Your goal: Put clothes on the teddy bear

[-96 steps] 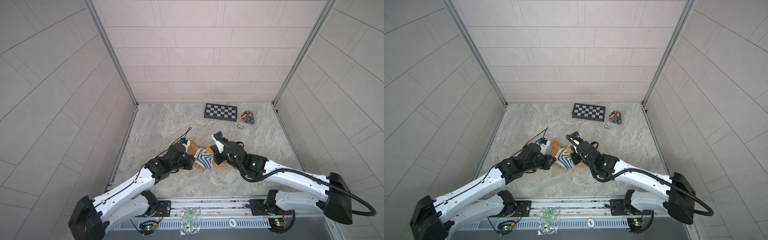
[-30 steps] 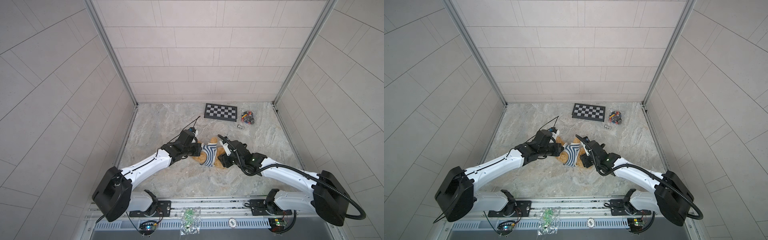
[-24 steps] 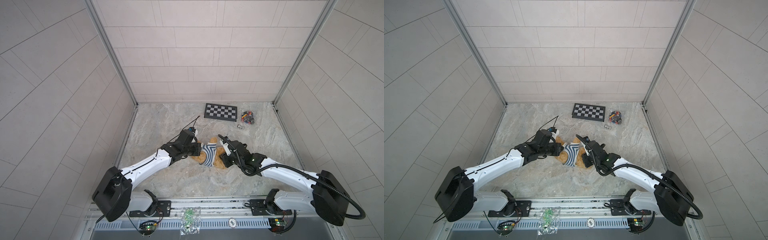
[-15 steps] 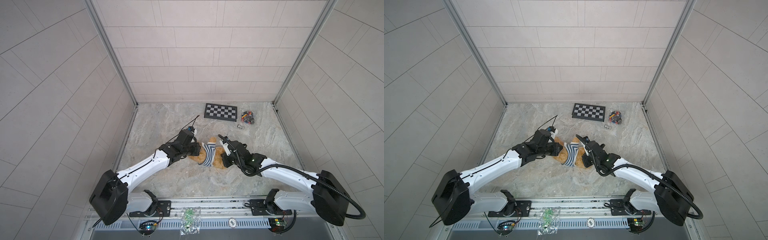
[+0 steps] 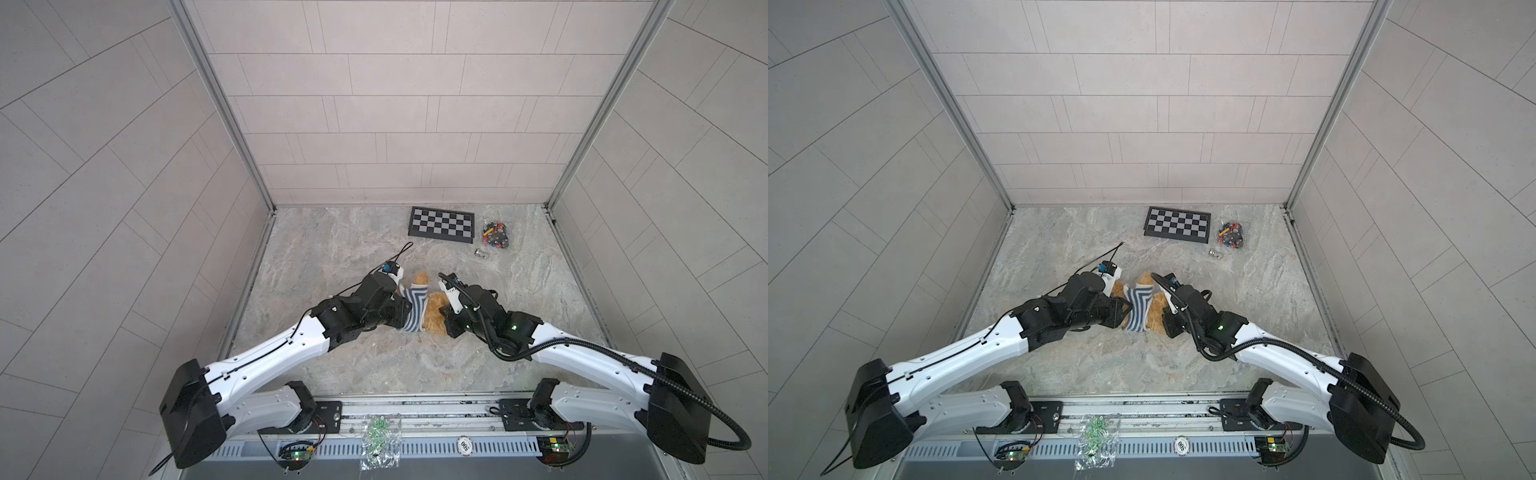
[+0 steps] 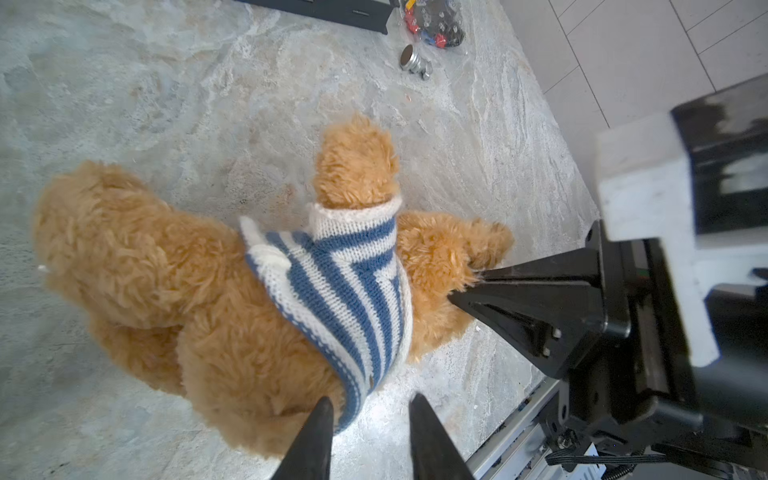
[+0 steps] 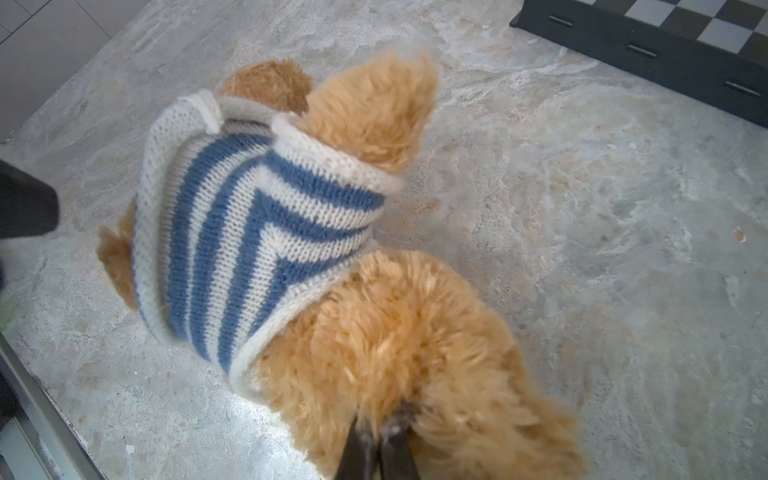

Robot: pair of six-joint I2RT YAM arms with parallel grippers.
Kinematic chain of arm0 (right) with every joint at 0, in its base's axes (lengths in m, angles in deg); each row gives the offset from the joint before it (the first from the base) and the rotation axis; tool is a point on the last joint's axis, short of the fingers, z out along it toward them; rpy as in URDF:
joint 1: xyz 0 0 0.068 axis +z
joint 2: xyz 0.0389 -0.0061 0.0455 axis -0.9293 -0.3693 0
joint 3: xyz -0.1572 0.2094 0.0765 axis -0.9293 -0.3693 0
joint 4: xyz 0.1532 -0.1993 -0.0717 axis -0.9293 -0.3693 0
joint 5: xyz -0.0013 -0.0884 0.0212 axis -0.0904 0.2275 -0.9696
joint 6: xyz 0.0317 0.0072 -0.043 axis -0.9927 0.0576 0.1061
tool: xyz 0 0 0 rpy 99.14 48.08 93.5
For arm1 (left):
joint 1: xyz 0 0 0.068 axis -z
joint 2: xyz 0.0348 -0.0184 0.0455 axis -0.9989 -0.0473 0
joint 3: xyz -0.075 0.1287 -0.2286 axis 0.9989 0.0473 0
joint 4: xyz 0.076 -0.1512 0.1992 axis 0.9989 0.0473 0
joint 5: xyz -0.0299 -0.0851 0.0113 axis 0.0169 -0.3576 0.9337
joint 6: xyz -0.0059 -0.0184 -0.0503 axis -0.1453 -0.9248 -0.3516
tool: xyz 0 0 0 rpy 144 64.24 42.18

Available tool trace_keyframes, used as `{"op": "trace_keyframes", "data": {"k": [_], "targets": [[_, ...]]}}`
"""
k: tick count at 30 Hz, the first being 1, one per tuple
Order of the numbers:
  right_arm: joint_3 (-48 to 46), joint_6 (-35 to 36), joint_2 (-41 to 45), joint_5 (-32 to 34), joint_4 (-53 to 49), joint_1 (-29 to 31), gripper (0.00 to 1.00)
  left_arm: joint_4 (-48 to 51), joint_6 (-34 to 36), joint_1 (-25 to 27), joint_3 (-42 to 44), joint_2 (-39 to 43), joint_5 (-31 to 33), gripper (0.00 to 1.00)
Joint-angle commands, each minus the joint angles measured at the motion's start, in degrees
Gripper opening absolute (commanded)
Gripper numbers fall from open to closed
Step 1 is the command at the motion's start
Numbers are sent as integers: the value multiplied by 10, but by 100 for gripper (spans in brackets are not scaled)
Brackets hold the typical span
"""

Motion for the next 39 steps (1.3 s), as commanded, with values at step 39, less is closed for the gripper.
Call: {"op": "trace_keyframes", "data": {"k": [39], "targets": [[17, 3, 40, 65, -76, 19, 0, 36, 38, -90, 56, 32, -7, 0]]}}
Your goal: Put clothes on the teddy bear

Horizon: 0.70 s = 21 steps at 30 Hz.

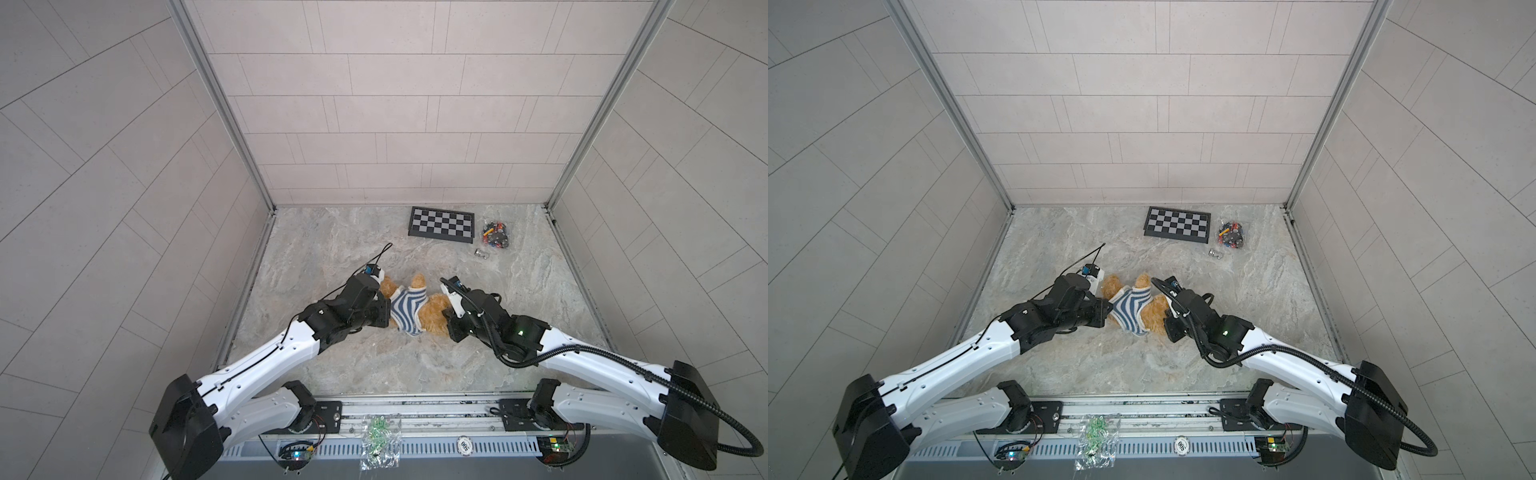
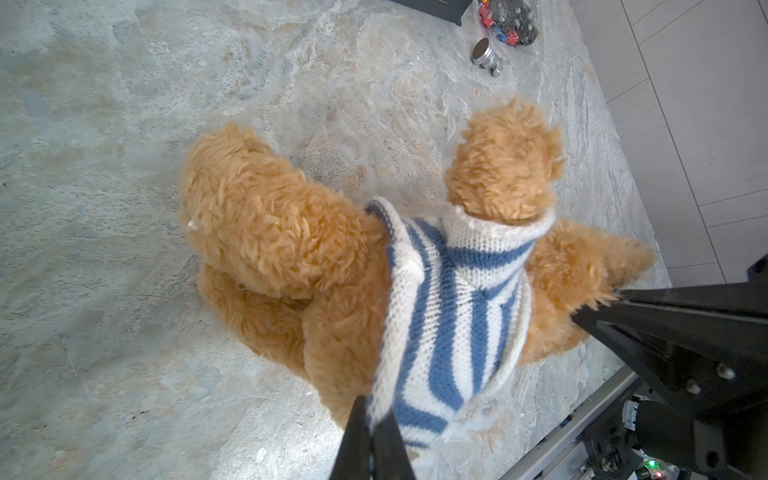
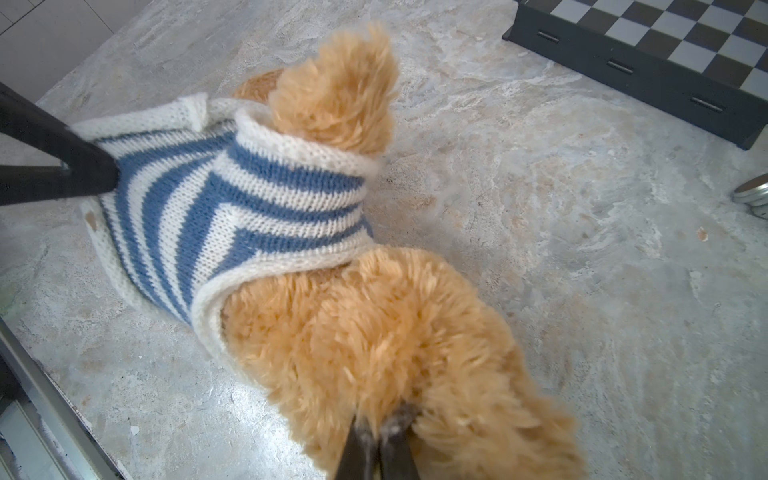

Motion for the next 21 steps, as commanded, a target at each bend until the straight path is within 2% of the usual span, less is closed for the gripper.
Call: {"op": "trace_keyframes", "data": {"k": [1, 5, 10, 15, 21], "targets": [[15, 2, 1, 31, -29, -1, 0, 12, 18, -8, -8, -18, 6, 0], [21, -2, -18, 24, -12, -1, 0, -26, 0, 23, -22, -57, 3, 0], [24, -7, -27, 21, -7, -1, 0, -42, -18, 44, -22, -58, 17, 17], [23, -8, -23, 25, -7, -1, 0, 23, -32, 86, -24, 9, 132, 30], [23, -11, -28, 19, -1, -1, 0, 17, -85, 147, 9, 37, 152, 37]]}}
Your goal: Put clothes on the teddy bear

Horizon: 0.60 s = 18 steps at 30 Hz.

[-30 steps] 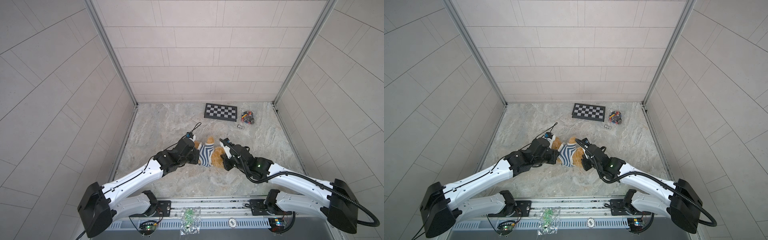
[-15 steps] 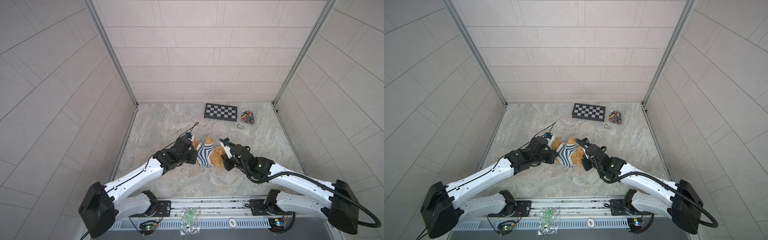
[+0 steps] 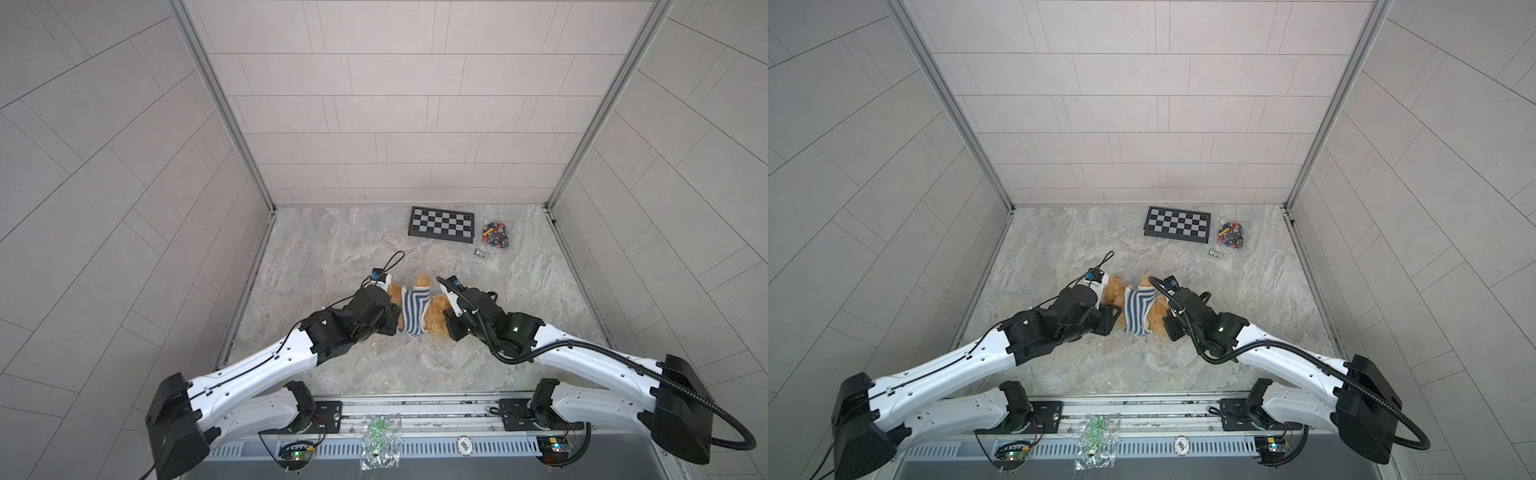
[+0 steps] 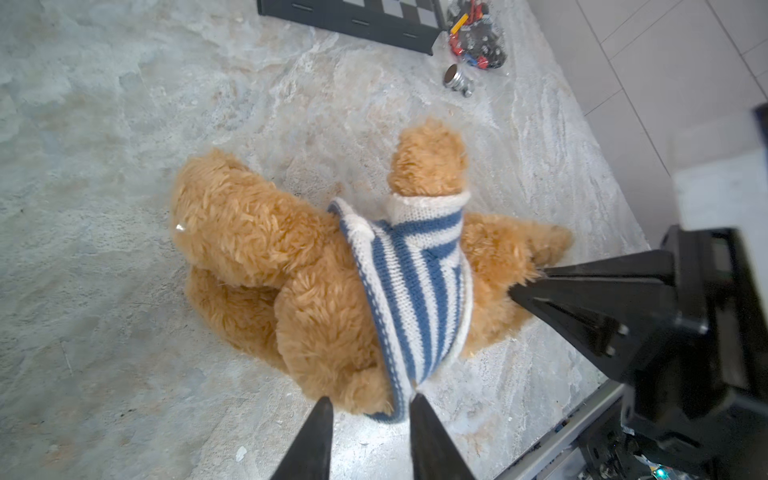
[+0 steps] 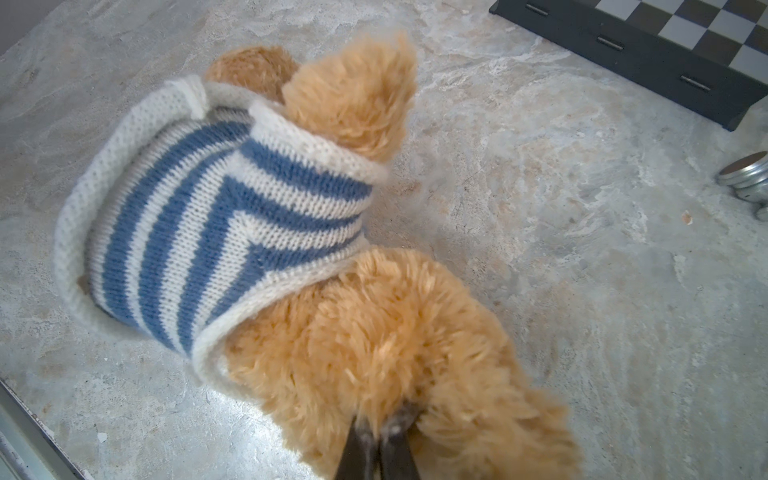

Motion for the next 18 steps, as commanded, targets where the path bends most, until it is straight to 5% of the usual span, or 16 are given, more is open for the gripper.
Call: {"op": "trace_keyframes", "data": {"k": [1, 18], "targets": [[15, -10, 0, 7, 8, 1, 0, 12, -37, 35, 19, -3, 33, 37], [11, -16, 5, 3, 6, 1, 0, -38, -18, 63, -16, -144, 37, 26]]}}
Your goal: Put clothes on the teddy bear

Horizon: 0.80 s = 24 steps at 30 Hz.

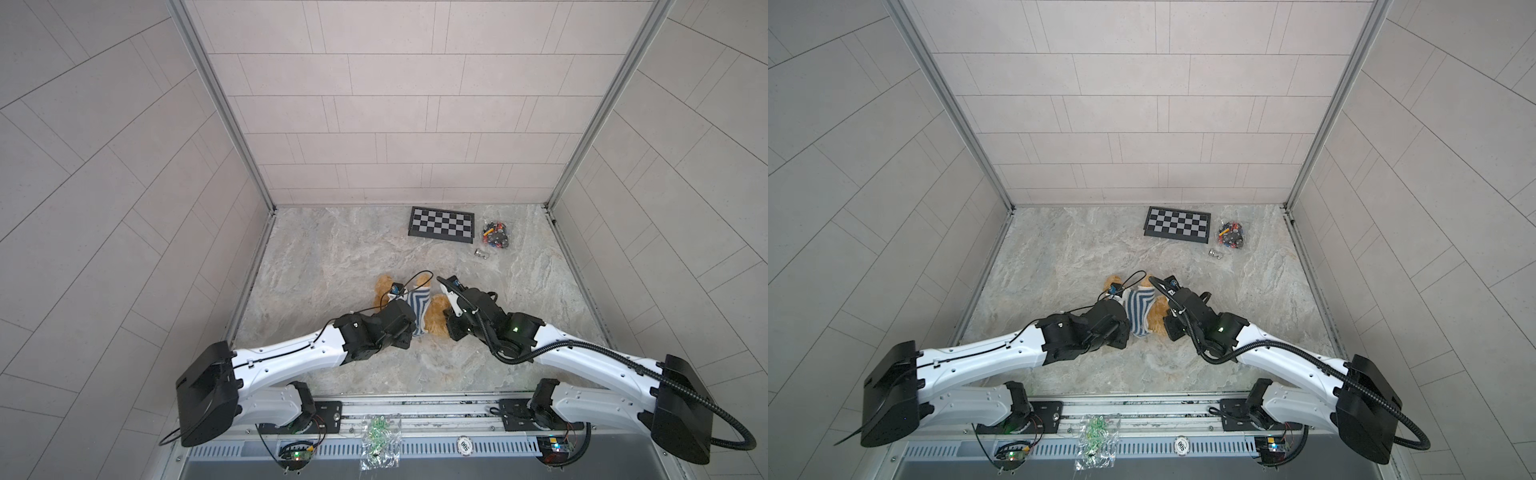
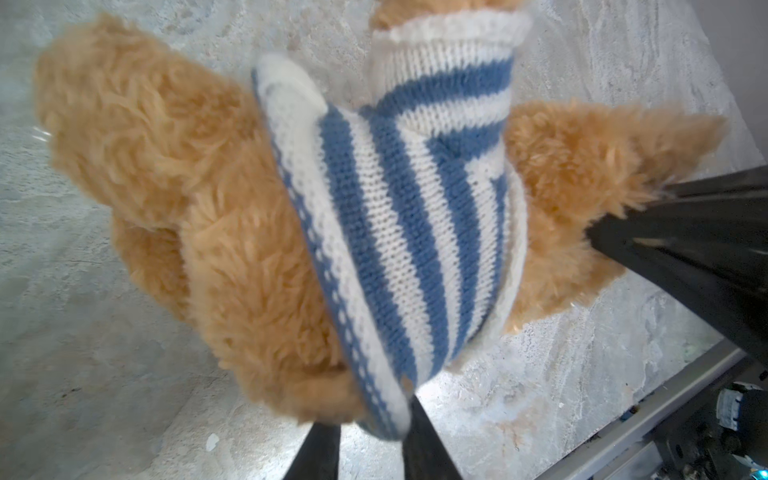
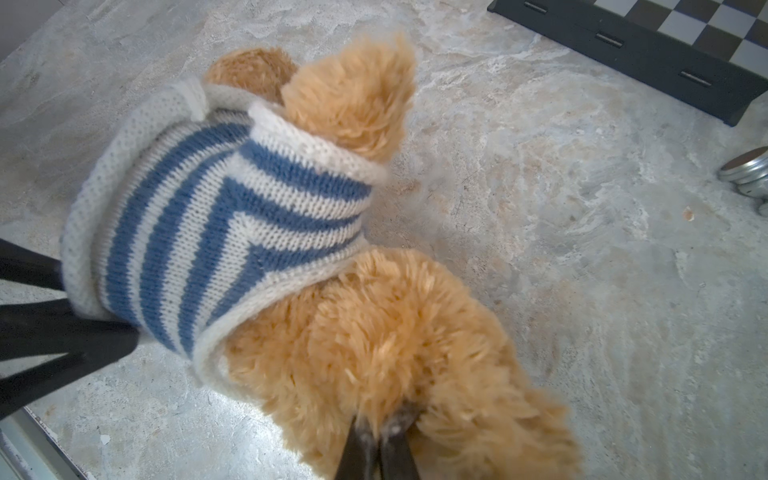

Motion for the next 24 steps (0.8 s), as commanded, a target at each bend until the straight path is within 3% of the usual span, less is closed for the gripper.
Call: {"op": "trace_keyframes", "data": {"k": [1, 8, 17, 24], "targets": [[11, -10, 6, 4, 6, 1, 0, -19, 8, 0, -14, -7, 2, 24], [7, -8, 11, 10, 1, 1, 0, 1, 11, -23, 17, 36, -3, 1], [3, 10, 34, 22, -28, -10, 0, 80, 50, -81, 70, 132, -3, 0], [13, 17, 21, 15, -33, -18, 0, 89, 59, -92, 68, 164, -25, 0]]}}
